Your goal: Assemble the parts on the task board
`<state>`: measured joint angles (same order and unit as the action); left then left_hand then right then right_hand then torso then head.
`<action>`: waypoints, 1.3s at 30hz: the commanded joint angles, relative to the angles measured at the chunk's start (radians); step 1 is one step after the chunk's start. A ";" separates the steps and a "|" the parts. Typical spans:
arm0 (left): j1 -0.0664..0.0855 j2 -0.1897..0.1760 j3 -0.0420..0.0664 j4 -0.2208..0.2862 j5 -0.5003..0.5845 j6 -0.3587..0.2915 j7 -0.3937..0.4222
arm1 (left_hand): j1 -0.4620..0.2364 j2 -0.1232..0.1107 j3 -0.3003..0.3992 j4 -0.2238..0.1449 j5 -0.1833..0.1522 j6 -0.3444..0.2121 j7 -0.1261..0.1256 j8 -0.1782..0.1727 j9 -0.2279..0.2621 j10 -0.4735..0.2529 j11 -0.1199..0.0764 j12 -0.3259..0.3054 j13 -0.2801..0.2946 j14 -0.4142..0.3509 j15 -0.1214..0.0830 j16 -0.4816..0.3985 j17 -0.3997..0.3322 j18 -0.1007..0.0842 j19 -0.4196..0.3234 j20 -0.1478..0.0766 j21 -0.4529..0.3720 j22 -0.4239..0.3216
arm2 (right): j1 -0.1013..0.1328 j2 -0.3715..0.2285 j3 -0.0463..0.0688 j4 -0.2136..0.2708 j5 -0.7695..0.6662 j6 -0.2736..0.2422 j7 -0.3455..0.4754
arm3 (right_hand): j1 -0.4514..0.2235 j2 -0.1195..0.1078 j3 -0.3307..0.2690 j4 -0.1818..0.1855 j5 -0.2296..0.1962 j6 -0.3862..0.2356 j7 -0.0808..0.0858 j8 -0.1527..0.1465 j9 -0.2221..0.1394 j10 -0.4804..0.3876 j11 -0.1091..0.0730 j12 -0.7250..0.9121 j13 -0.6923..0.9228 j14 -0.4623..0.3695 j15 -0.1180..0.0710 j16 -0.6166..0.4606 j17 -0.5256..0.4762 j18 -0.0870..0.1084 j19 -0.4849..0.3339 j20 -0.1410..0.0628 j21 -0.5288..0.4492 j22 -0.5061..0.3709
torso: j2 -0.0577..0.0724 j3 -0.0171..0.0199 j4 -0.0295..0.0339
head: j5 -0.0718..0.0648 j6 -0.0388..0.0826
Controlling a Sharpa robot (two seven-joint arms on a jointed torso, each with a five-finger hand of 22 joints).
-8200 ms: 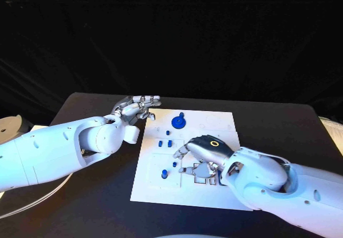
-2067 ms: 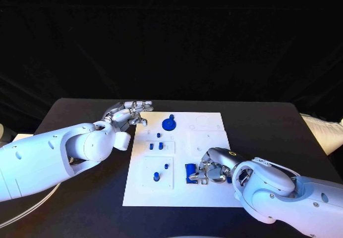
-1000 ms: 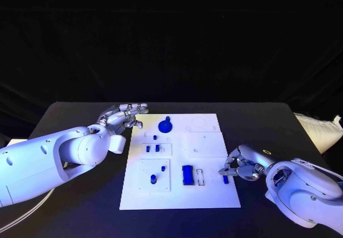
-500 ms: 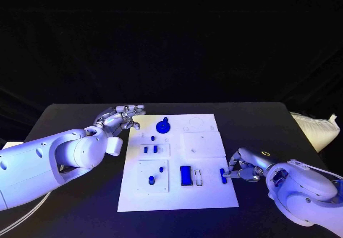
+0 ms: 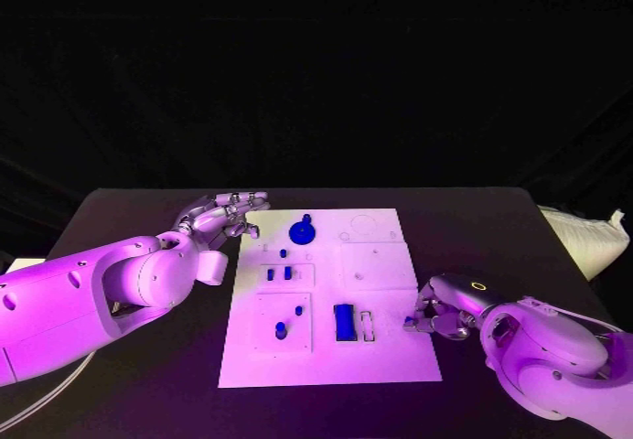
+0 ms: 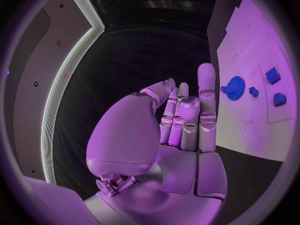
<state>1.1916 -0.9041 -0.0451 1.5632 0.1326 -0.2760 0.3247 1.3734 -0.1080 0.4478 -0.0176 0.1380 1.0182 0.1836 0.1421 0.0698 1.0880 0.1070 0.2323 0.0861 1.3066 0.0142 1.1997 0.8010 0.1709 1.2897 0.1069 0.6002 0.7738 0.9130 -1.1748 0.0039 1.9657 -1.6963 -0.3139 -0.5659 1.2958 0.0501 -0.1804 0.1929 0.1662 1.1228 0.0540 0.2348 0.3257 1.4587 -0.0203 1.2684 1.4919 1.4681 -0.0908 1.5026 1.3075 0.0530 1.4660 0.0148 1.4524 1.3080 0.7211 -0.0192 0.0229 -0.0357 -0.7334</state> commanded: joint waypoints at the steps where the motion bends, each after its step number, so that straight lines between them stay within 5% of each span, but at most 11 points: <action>1: 0.000 0.000 0.000 0.001 -0.004 0.017 0.006 | -0.004 -0.002 -0.004 -0.003 0.002 -0.004 -0.001 0.005 0.000 -0.006 0.001 0.004 -0.002 -0.002 0.003 0.001 -0.001 0.010 -0.004 0.005 -0.003 -0.001 | -0.006 0.005 -0.003 0.002 -0.017 0.037 -0.006 | 0.009 0.008 0.003 -0.003 0.002 0.011 -0.001 -0.006 -0.001 0.039 -0.003 0.005 -0.083 0.076 0.003 -0.001 0.123 -0.014 0.040 0.004 -0.002 0.107 | -0.001 -0.0004 0.0001 | 0.001 -0.001; 7: 0.000 0.000 0.000 0.002 -0.004 0.017 0.006 | -0.004 -0.002 -0.004 -0.003 0.002 -0.004 -0.001 0.005 0.000 -0.006 0.001 0.004 -0.002 -0.002 0.003 0.001 -0.001 0.010 -0.004 0.005 -0.003 -0.001 | -0.008 0.010 -0.003 -0.007 -0.042 0.083 -0.007 | 0.040 0.007 0.016 -0.024 -0.010 0.023 -0.007 -0.010 0.000 0.042 -0.010 0.014 -0.077 0.077 -0.003 0.001 0.127 -0.014 0.041 0.000 0.000 0.111 | -0.001 -0.0011 0.0002 | 0.000 -0.001; 11: 0.000 -0.001 0.000 0.003 -0.004 0.017 0.005 | -0.004 -0.002 -0.004 -0.003 0.002 -0.004 -0.001 0.005 0.000 -0.006 0.001 0.004 -0.002 -0.002 0.003 0.001 -0.001 0.010 -0.004 0.005 -0.003 -0.001 | -0.009 0.014 -0.004 -0.020 -0.099 0.130 -0.009 | 0.109 0.015 0.068 -0.066 -0.109 0.028 -0.011 -0.022 -0.004 0.040 -0.014 0.008 -0.078 0.077 -0.008 0.000 0.127 -0.014 0.040 -0.006 -0.001 0.110 | -0.001 -0.0011 0.0001 | 0.000 -0.001; 21: 0.000 -0.003 0.000 0.002 -0.004 0.018 0.002 | -0.004 -0.001 -0.004 -0.004 0.003 -0.006 -0.001 0.008 0.000 -0.010 0.001 0.010 -0.002 -0.003 0.004 0.002 -0.003 0.010 -0.005 0.005 -0.004 -0.001 | -0.015 0.015 -0.004 -0.024 -0.253 0.214 -0.006 | 0.102 -0.058 0.111 -0.070 -0.117 0.038 -0.005 -0.039 -0.010 0.034 -0.009 -0.013 -0.087 0.077 -0.003 0.001 0.131 -0.015 0.041 -0.004 0.000 0.112 | -0.001 0.0006 -0.0014 | 0.000 -0.002; 28: 0.000 -0.003 -0.001 0.001 -0.004 0.018 0.000 | -0.003 -0.001 -0.004 -0.005 0.003 -0.006 -0.001 0.009 0.000 -0.011 0.001 0.011 -0.002 -0.003 0.004 0.001 -0.004 0.010 -0.005 0.005 -0.004 -0.001 | -0.016 0.011 -0.005 -0.015 -0.264 0.213 -0.005 | 0.053 -0.118 0.163 -0.028 -0.117 0.042 0.001 -0.056 -0.016 0.033 -0.005 -0.022 -0.090 0.077 0.001 0.001 0.133 -0.015 0.040 0.000 -0.002 0.112 | -0.001 0.0010 -0.0019 | -0.003 0.001; 39: -0.002 -0.001 -0.001 0.000 -0.004 0.020 -0.002 | -0.003 -0.002 -0.004 -0.007 0.003 -0.010 0.000 0.008 -0.001 -0.015 0.002 0.013 -0.002 -0.005 0.004 0.001 -0.007 0.010 -0.006 0.005 -0.004 -0.002 | -0.017 0.007 -0.005 -0.008 -0.248 0.187 -0.003 | 0.015 -0.161 0.199 0.012 -0.116 0.042 0.005 -0.070 -0.018 0.032 0.001 -0.029 -0.092 0.078 0.005 0.001 0.136 -0.015 0.041 0.004 -0.002 0.113 | -0.001 0.0004 0.0002 | -0.006 0.000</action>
<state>1.1902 -0.9069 -0.0468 1.5625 0.1326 -0.2753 0.3204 1.3734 -0.1080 0.4450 -0.0205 0.1380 1.0145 0.1872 0.1468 0.0698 1.0809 0.1070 0.2402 0.0851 1.3067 0.0142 1.1997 0.7945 0.1709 1.2861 0.1105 0.6002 0.7739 0.9084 -1.1656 0.0098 1.9694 -1.9441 -0.1942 -0.5496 1.3148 -0.1072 0.0199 0.2005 0.0504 1.1628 0.0555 0.1677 0.3101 1.4636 -0.0253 1.2412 1.3403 1.4656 -0.0937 1.5026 1.3079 0.0530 1.4660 0.0147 1.4524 1.3075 0.7204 -0.0185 0.0223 -0.0417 -0.7330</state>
